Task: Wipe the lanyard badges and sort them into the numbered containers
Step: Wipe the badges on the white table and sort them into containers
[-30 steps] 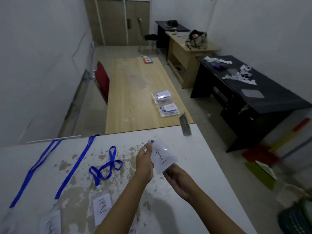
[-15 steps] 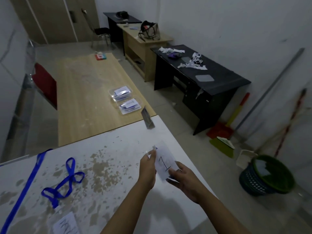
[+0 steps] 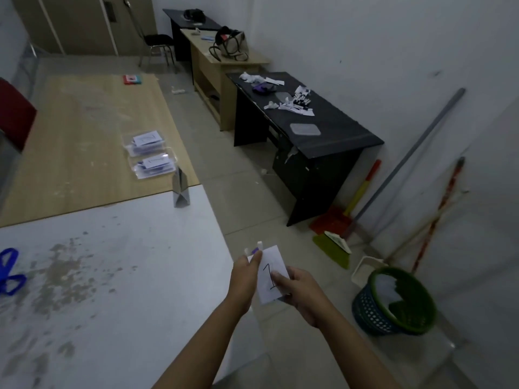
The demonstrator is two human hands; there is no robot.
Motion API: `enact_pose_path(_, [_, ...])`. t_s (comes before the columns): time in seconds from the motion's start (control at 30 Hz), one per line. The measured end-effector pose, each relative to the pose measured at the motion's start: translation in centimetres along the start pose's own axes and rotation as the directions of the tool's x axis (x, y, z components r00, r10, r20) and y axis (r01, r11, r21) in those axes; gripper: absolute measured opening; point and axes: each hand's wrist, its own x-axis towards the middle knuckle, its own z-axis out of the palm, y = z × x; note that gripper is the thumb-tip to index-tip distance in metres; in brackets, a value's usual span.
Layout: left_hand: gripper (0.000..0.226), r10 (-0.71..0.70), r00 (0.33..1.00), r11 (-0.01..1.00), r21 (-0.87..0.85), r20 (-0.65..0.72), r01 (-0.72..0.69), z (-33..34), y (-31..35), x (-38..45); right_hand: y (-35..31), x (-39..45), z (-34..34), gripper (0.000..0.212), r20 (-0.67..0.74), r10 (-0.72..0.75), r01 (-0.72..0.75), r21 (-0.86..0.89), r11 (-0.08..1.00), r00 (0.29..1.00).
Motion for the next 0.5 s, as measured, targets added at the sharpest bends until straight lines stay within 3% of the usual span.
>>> enact_pose_path(0.1, [0.022,-0.002,0.999,0.999,-0.033,0.040,0.003,4.6,0.4,-0.8,0.1,0.0,-4.8,0.031,-0.029,0.026,-0.025,0.034,0.999,0.999])
enact_pose_path(0.27, [0.018,0.062,0.972,0.987,-0.158,0.228,-0.025,8.5,1.9,-0.5,-0.7,0.7,-10.4,0.030,-0.007,0.045,-0.044,0.089,0.995,0.999])
enact_pose_path(0.5, [0.018,0.047,0.977,0.986,-0.169,0.209,-0.012,10.1,3.0,4.7,-2.6,5.7,-13.1,0.024,-0.001,0.052,-0.052,0.055,0.997,0.999])
